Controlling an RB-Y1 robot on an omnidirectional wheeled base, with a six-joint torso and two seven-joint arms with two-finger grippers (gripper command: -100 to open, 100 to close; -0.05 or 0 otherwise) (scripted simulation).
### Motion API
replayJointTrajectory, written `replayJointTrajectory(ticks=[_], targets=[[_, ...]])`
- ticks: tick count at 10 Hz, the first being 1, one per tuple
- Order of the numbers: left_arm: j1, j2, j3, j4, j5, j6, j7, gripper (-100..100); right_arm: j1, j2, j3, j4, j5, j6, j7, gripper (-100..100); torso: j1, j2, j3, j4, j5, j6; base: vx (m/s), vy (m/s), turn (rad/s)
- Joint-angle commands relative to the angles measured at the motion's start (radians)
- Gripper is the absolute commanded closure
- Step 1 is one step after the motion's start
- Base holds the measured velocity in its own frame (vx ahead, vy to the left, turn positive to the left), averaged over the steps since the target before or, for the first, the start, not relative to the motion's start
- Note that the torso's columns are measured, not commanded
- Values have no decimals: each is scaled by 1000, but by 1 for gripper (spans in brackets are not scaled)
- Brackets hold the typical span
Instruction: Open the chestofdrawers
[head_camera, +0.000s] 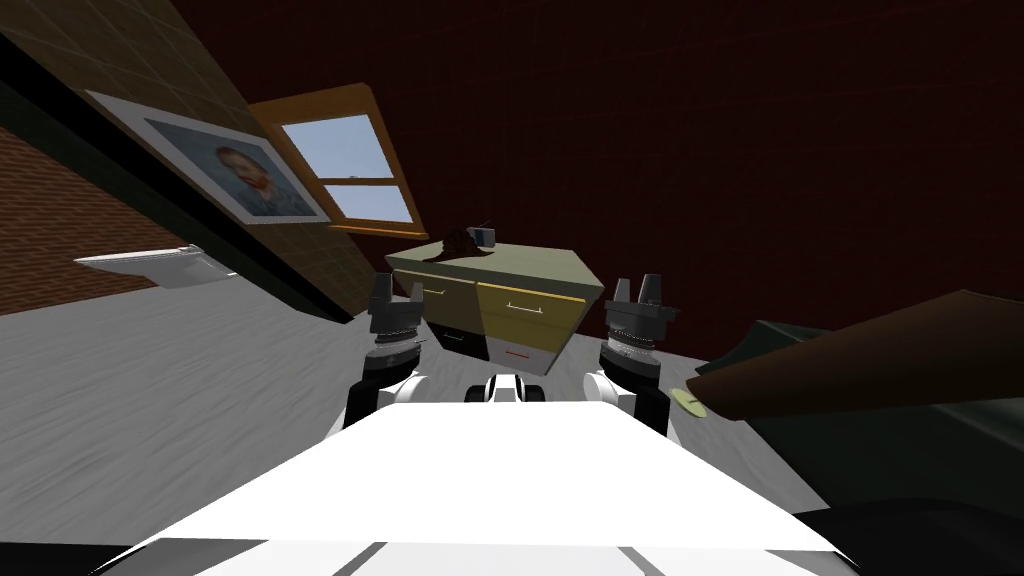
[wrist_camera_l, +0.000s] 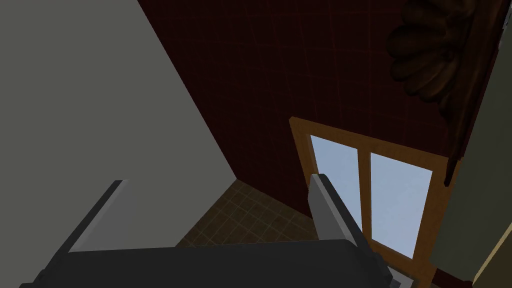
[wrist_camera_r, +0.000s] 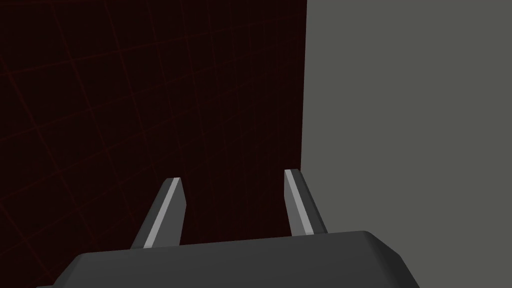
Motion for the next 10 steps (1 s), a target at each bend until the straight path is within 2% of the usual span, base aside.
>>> replayJointTrajectory(ticks=[1, 2, 5, 10], targets=[[-15, 41, -7, 39, -13, 16, -5, -100, 0, 0, 0, 0, 0, 0, 0, 0, 0, 0, 0, 0, 0, 0, -1, -42, -34], [-25, 57, -12, 73, -23, 27, -8, -100, 0, 0, 0, 0, 0, 0, 0, 0, 0, 0, 0, 0, 0, 0, -3, -61, -59], [-47, 64, -23, 141, -44, 48, -15, -100, 0, 0, 0, 0, 0, 0, 0, 0, 1, 0, 0, 0, 0, 0, -8, -58, -55], [-88, 31, -44, 271, -85, 89, -28, -100, 0, 0, 0, 0, 0, 0, 0, 0, 2, 0, 0, 0, 0, 0, 1, -70, -64]])
